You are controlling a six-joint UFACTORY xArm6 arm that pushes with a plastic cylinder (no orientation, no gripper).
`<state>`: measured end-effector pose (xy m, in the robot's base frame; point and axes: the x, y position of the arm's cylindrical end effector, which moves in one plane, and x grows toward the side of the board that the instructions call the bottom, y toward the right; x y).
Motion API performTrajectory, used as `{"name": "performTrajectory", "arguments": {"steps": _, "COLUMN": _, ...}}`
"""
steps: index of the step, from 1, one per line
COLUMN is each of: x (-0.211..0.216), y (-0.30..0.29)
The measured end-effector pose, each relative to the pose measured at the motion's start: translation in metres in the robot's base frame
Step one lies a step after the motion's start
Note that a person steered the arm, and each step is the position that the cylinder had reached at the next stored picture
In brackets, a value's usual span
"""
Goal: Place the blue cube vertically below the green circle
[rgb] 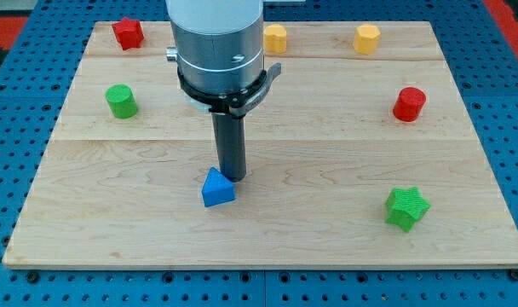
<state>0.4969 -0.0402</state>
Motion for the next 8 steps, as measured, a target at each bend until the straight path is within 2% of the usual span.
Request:
{"name": "performTrajectory", "arguments": {"steps": 1, "x": -0.015, "y": -0.04}}
{"name": "performTrajectory", "arguments": {"steps": 2, "x": 0.001, "y": -0.068}}
{"name": "performTrajectory", "arguments": {"steps": 3, "x": 0.004, "y": -0.015}}
{"name": "performTrajectory", "arguments": {"steps": 4, "x": 0.006, "y": -0.012}}
{"name": "performTrajectory", "arguments": {"steps": 7, "x": -0.151, "y": 0.013}}
{"name": "performTrajectory", "arguments": {"steps": 8, "x": -0.17, "y": -0.004}}
